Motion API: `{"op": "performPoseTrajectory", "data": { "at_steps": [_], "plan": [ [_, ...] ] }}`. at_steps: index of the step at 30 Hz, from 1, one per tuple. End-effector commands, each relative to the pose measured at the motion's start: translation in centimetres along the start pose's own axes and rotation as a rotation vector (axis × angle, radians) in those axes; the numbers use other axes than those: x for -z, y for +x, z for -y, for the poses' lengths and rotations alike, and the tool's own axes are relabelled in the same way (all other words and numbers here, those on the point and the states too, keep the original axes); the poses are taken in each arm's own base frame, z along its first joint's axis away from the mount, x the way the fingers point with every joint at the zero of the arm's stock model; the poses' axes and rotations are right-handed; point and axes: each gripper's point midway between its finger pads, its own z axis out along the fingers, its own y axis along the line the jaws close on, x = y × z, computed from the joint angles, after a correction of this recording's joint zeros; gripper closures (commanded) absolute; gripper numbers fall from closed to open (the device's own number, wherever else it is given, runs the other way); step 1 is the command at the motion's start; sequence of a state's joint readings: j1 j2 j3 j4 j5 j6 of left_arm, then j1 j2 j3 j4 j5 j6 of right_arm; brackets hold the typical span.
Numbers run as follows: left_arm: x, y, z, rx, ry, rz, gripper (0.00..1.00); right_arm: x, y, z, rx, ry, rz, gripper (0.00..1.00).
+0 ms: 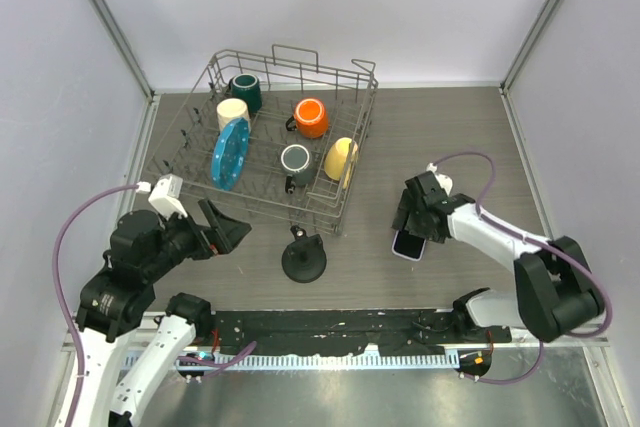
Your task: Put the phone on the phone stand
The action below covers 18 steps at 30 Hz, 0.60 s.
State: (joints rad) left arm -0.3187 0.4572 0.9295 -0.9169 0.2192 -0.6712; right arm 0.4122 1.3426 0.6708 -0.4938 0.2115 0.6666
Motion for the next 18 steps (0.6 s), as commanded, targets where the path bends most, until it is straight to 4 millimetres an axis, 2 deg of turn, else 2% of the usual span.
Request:
{"op": "performPoseTrajectory", "data": {
  "at_steps": [1, 3, 4, 7, 8, 10, 11, 17, 18],
  "plan": [
    [1.3, -1.1, 0.8, -0.028, 0.019, 0.047, 0.02, 3.0, -4.5, -2.5, -0.066, -0.168, 0.241, 0.99],
    [1.6, -1.2, 1.4, -0.024, 0.033, 0.035, 0.01, 3.8, -5.2, -2.3, -0.074, -0.187, 0.294, 0.99],
    [1.7, -1.2, 1.5, -0.025, 0.037, 0.033, 0.02, 5.3, -6.2, -2.5, -0.090, -0.227, 0.355, 0.99],
    [2.1, -1.4, 1.8, -0.025, 0.046, 0.042, 0.01, 7.1, -7.6, -2.2, -0.103, -0.258, 0.458, 0.99],
    [2.1, -1.5, 1.9, -0.021, 0.049, 0.047, 0.02, 8.7, -8.4, -2.1, -0.121, -0.287, 0.515, 0.99],
    [2.3, -1.5, 2.6, -0.001, 0.082, 0.044, 0.01, 10.2, -9.2, -2.3, -0.119, -0.330, 0.575, 0.99],
    [2.3, -1.4, 3.0, 0.008, 0.100, 0.040, 0.01, 11.6, -9.7, -2.4, -0.125, -0.368, 0.620, 0.99],
    [1.9, -1.0, 4.4, 0.061, 0.191, 0.027, 0.01, 15.4, -10.6, -4.5, -0.055, -0.540, 0.713, 0.99],
    [1.6, -1.0, 4.7, 0.067, 0.211, 0.023, 0.01, 16.8, -10.9, -5.0, -0.048, -0.583, 0.735, 0.99]
  ]
}}
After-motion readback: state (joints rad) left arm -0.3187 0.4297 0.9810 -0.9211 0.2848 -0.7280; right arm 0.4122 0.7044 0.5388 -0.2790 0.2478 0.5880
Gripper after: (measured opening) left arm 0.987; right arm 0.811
